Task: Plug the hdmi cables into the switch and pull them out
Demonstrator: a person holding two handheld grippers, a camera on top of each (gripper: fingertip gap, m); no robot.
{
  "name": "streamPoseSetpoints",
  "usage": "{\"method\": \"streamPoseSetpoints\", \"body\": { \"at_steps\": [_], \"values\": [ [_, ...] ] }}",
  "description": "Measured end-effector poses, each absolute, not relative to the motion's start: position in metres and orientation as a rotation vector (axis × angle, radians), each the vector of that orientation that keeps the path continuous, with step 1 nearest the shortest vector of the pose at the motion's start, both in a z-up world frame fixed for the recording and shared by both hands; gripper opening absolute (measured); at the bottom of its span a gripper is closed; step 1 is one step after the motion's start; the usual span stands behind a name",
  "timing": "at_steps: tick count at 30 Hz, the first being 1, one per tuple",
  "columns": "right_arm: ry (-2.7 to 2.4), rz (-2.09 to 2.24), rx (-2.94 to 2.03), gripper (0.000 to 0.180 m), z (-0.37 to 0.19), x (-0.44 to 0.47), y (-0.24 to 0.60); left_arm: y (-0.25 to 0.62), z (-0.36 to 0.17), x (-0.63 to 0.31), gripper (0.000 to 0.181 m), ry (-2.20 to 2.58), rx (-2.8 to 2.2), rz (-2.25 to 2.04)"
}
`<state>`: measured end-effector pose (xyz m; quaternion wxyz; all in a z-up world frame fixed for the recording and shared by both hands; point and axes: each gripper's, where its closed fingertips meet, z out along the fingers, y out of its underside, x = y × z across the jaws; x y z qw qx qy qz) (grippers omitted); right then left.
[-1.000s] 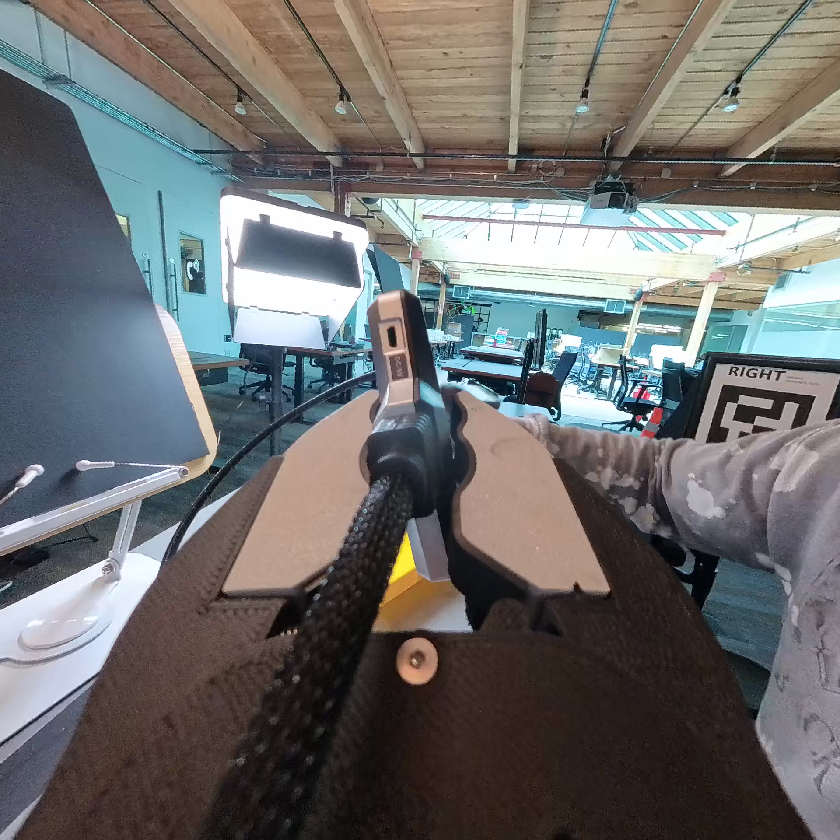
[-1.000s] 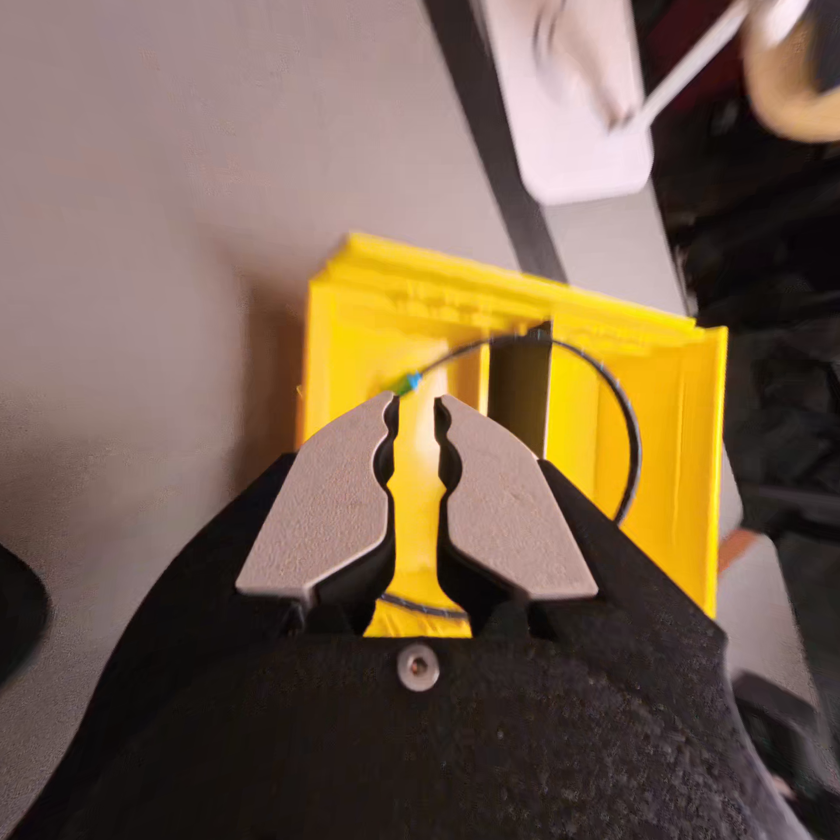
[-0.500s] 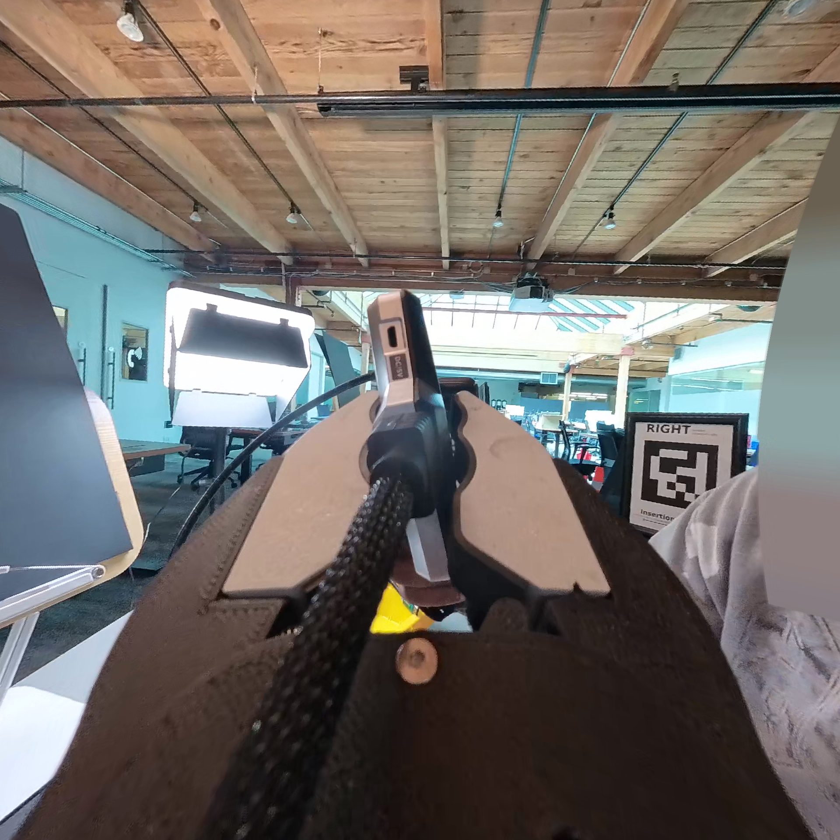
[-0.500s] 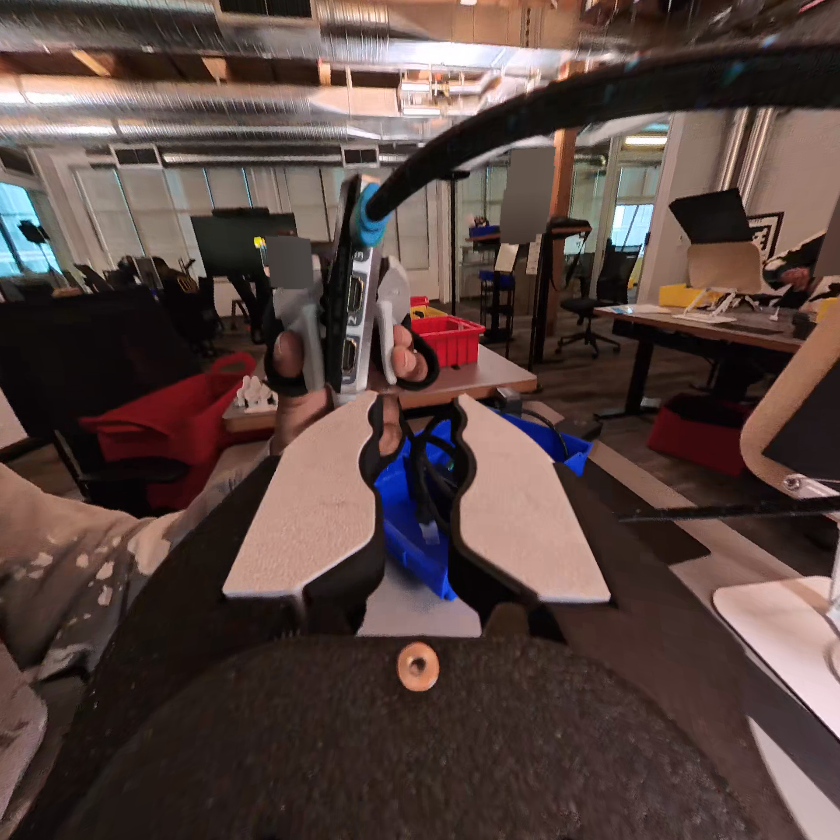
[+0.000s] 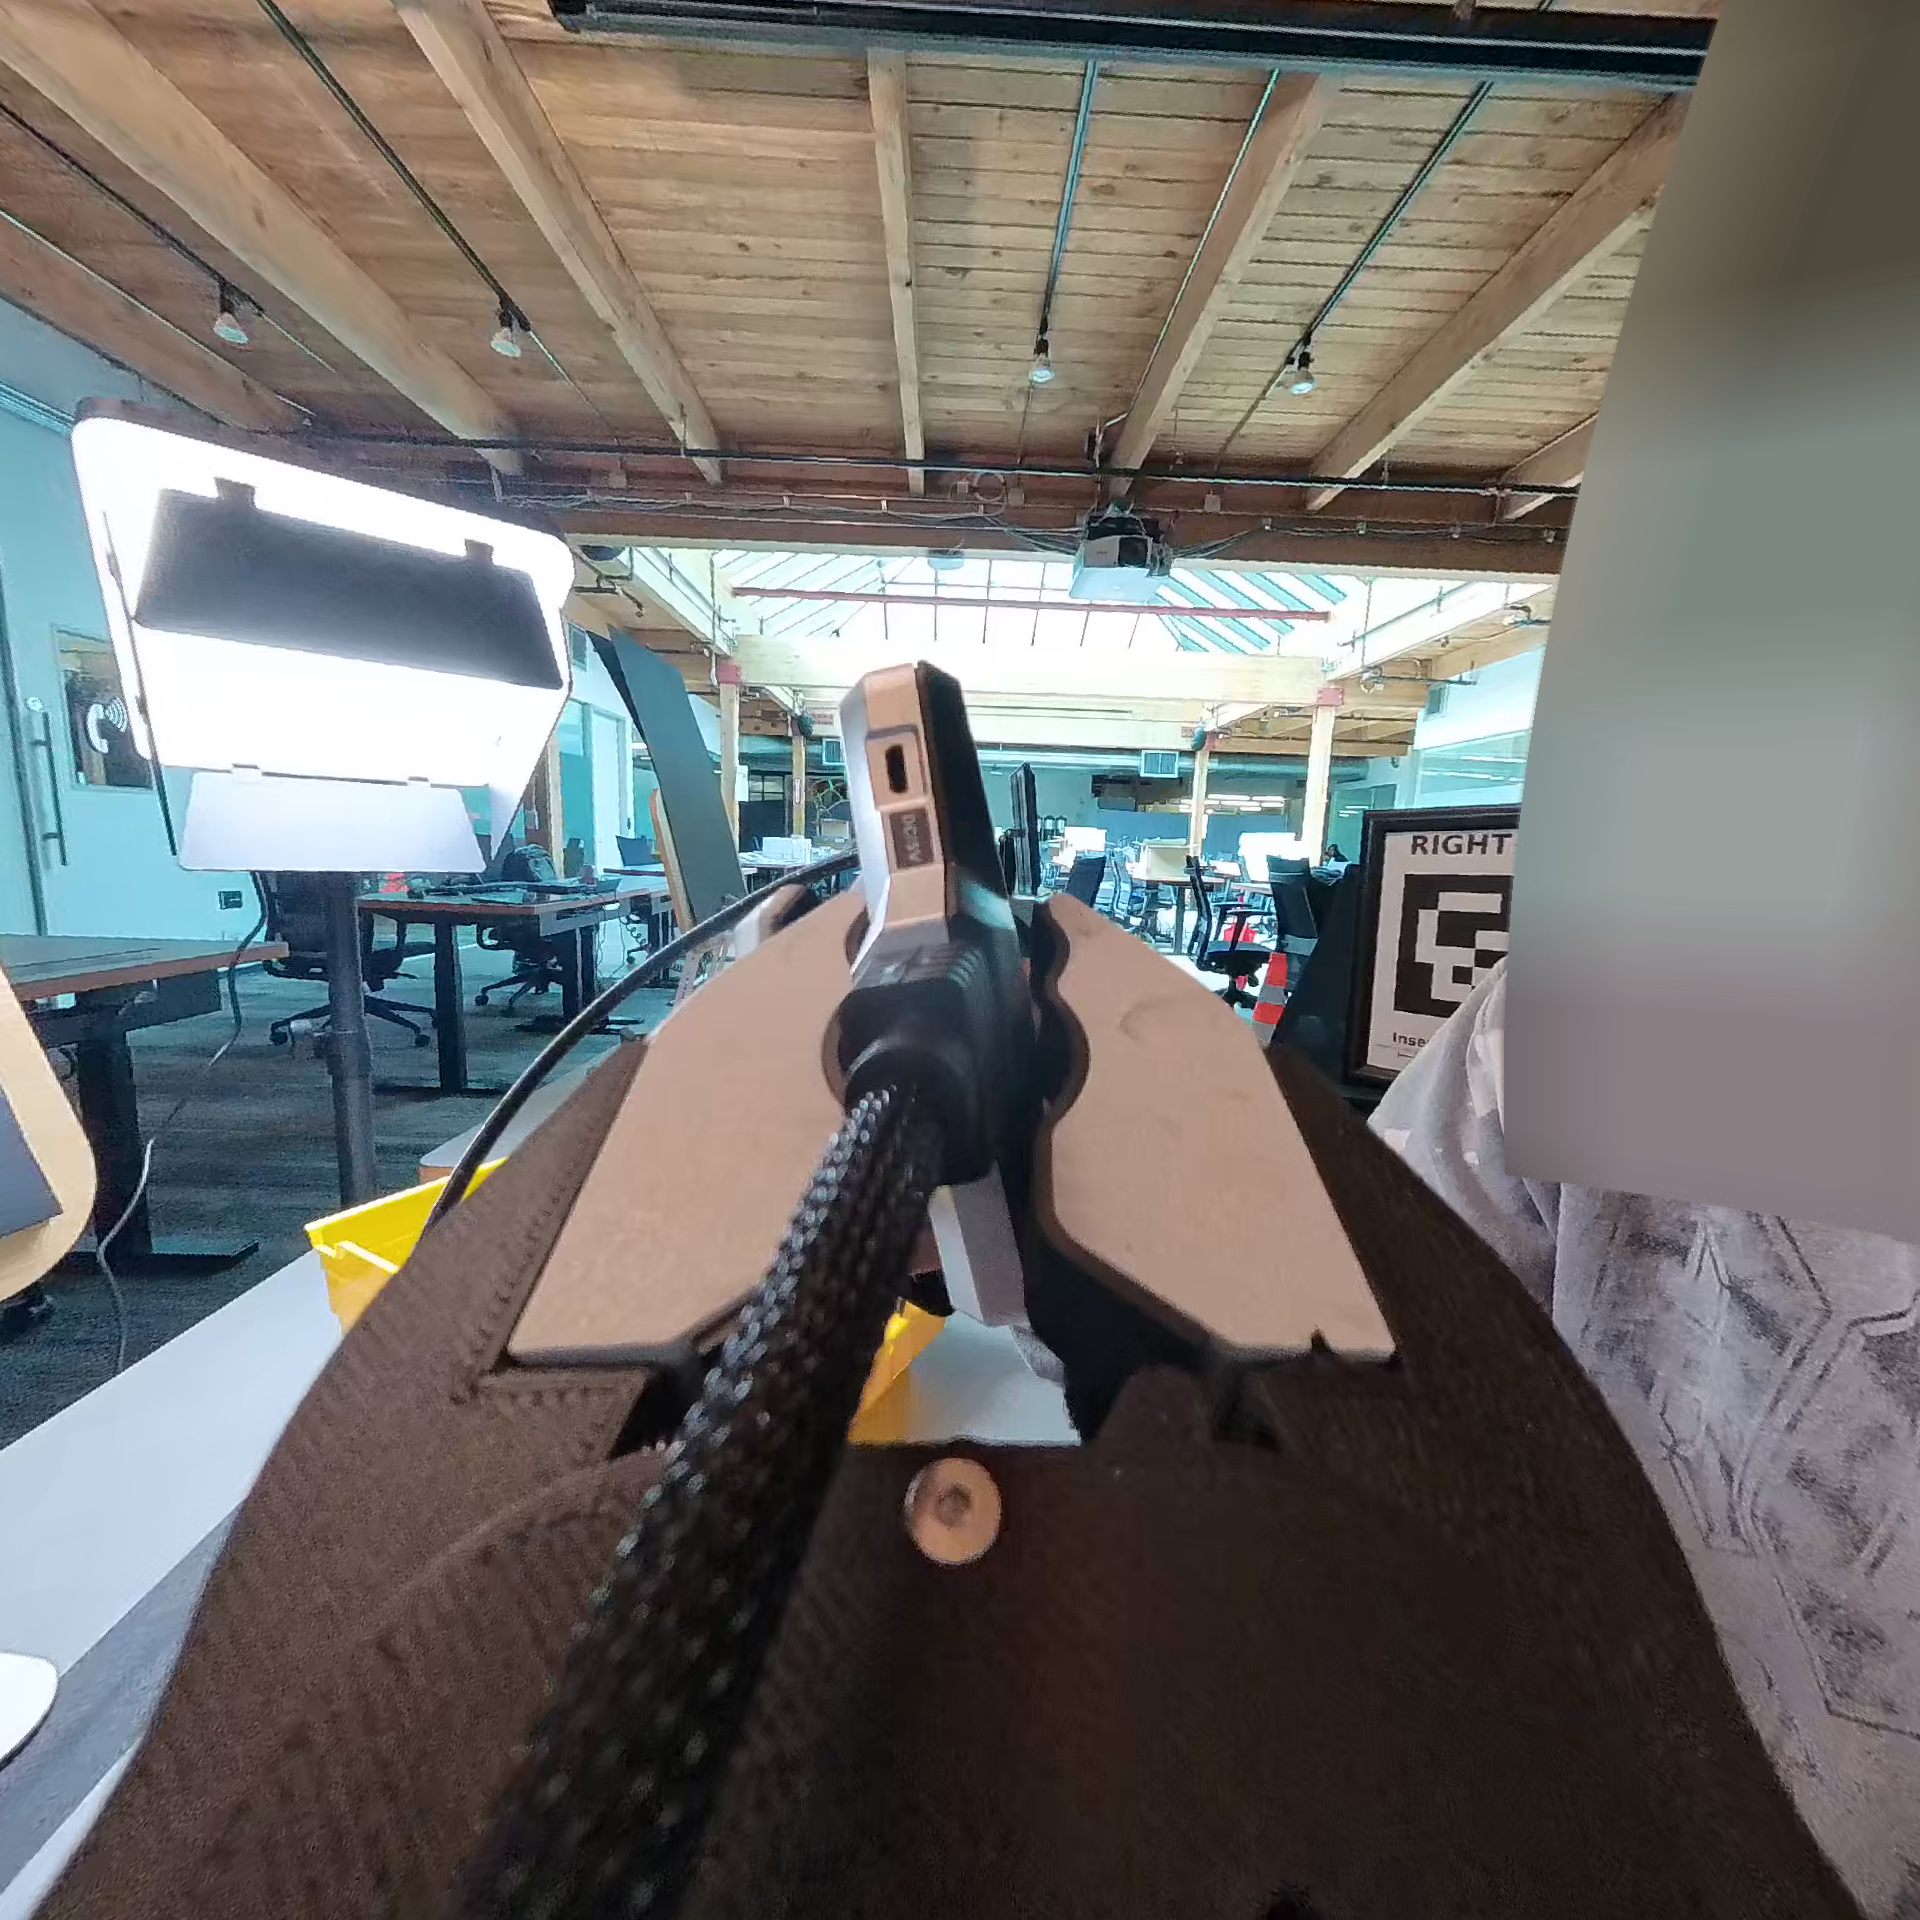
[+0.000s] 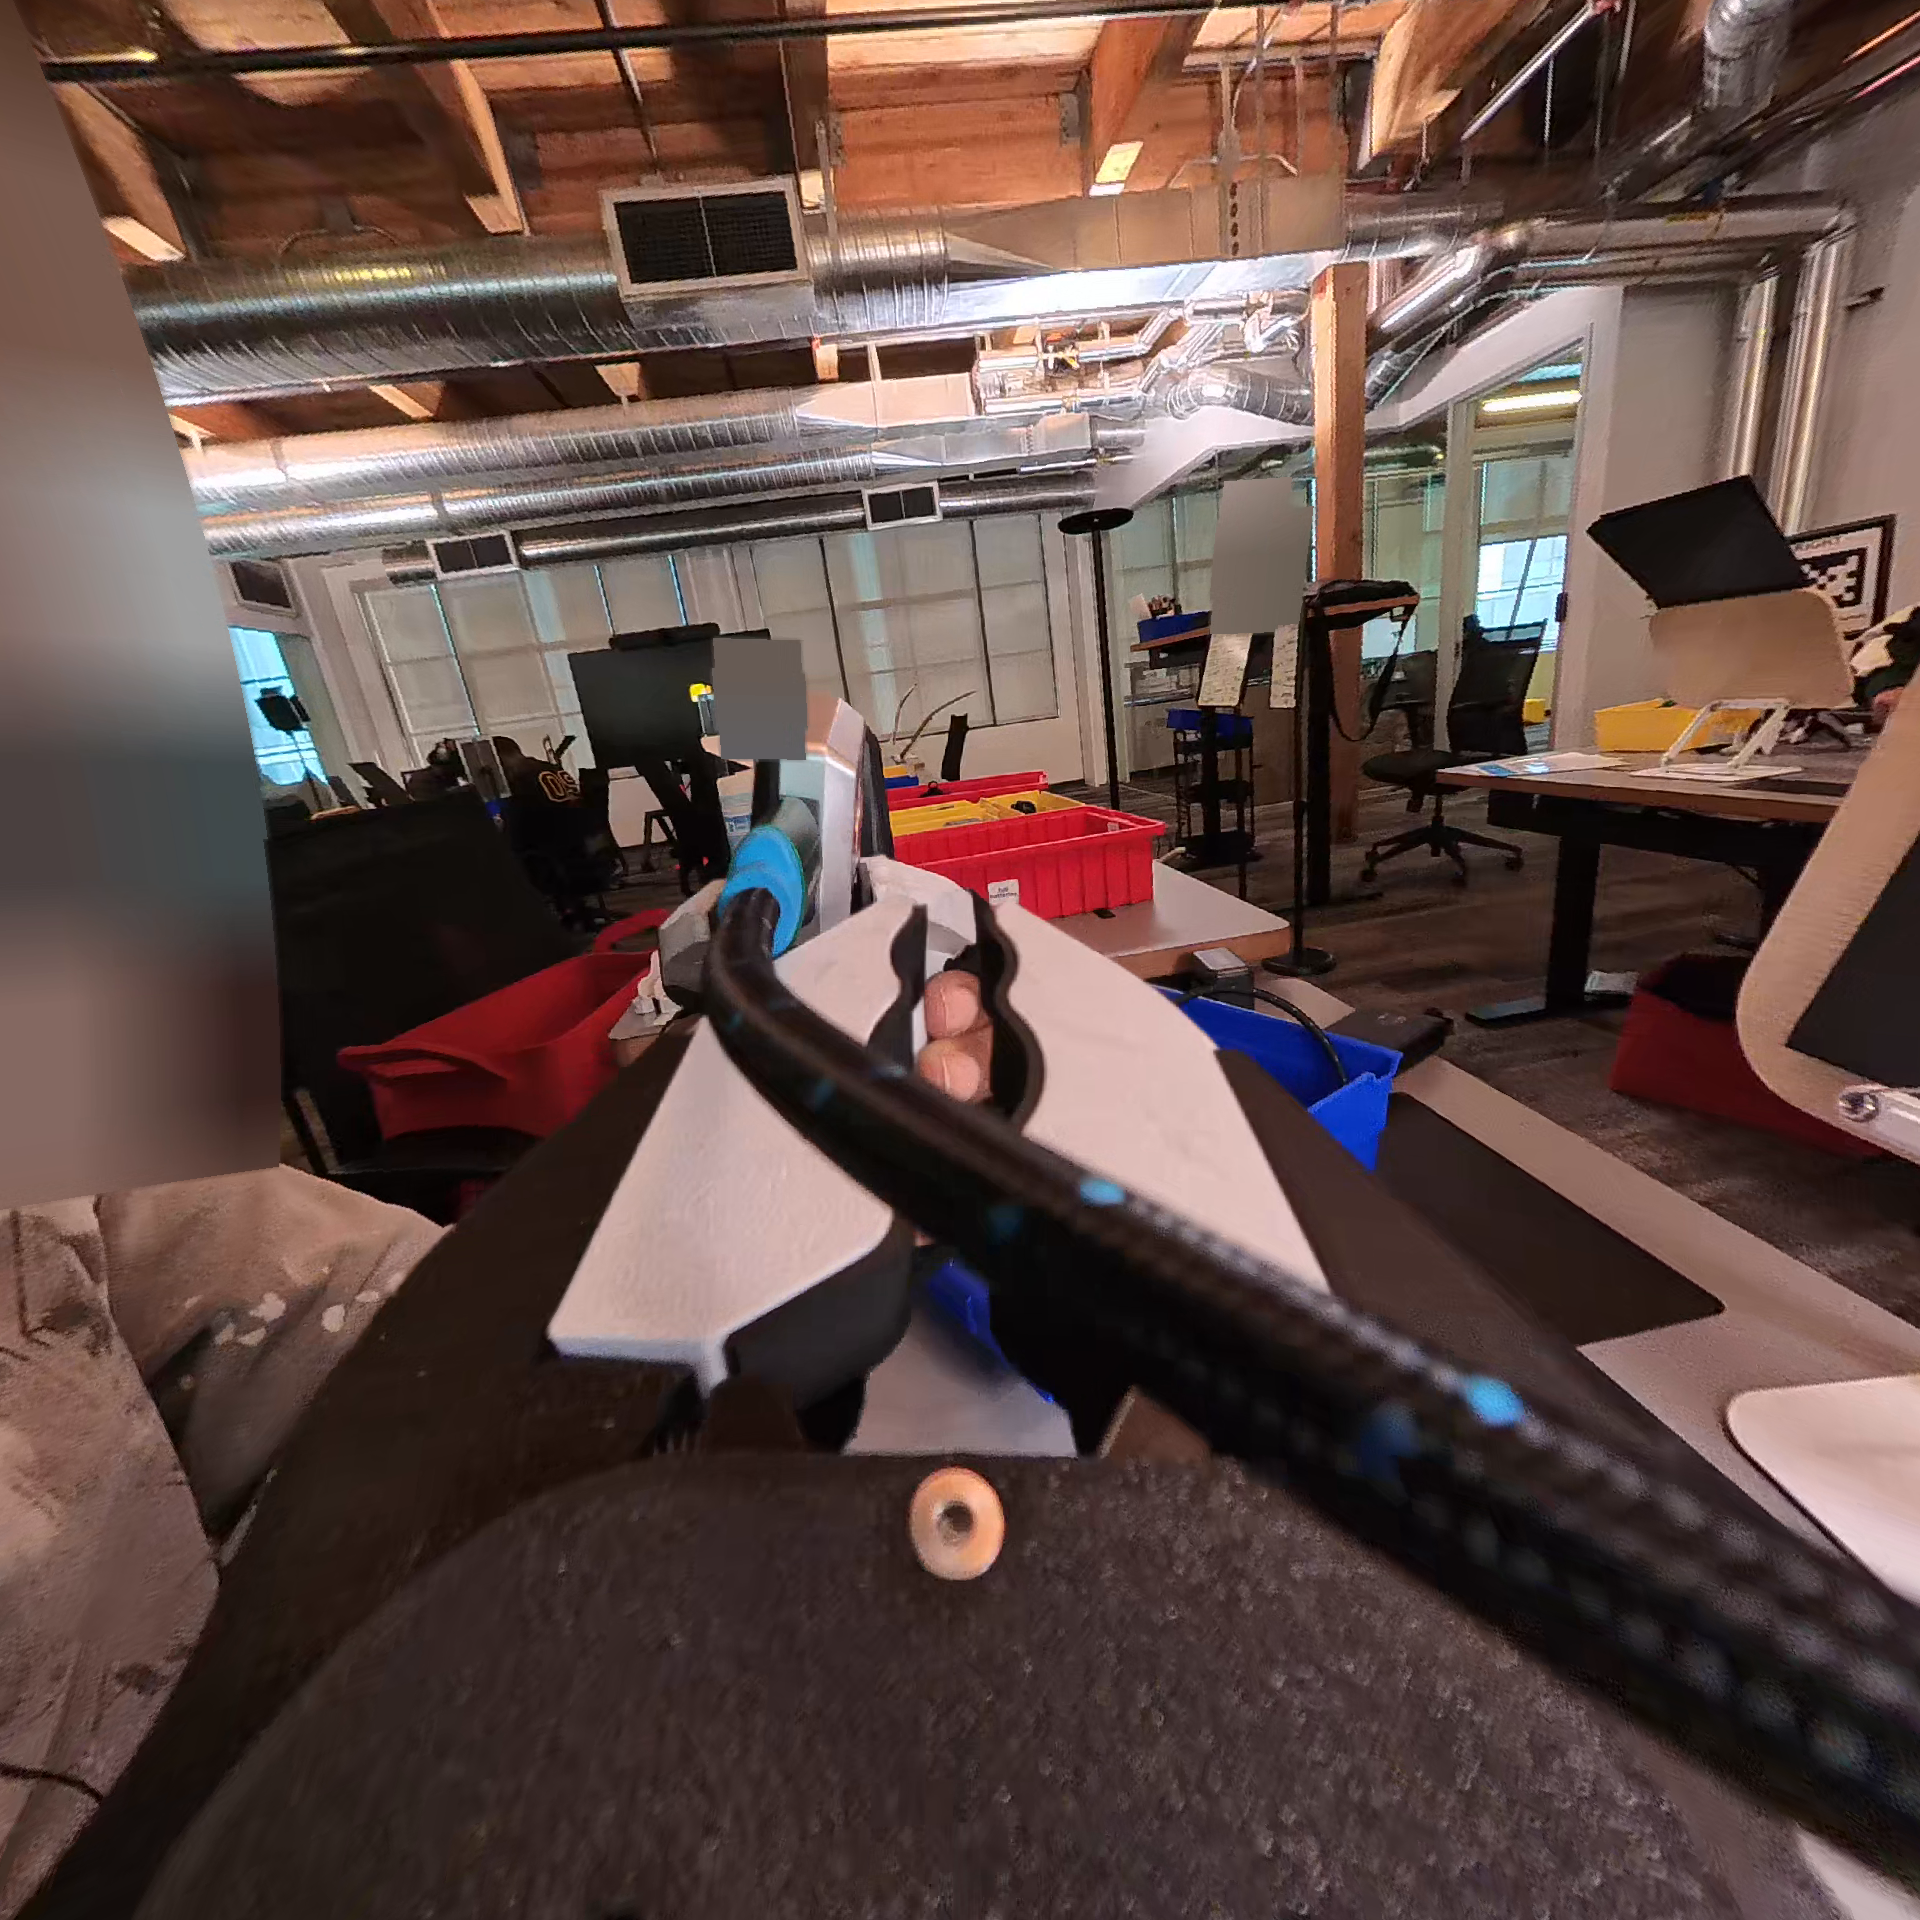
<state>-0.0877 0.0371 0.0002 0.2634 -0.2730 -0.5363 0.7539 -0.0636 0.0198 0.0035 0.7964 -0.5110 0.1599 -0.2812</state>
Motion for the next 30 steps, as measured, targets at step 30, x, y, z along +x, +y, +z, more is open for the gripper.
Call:
{"method": "streamPoseSetpoints", "body": {
  "at_steps": [30],
  "values": [
    [-1.546, 2.050, -0.623, 0.019, 0.006, -0.065, 0.026, 0.021, 0.010, -0.057, 0.039, 0.305, -1.048, -0.572]
  ]
}}
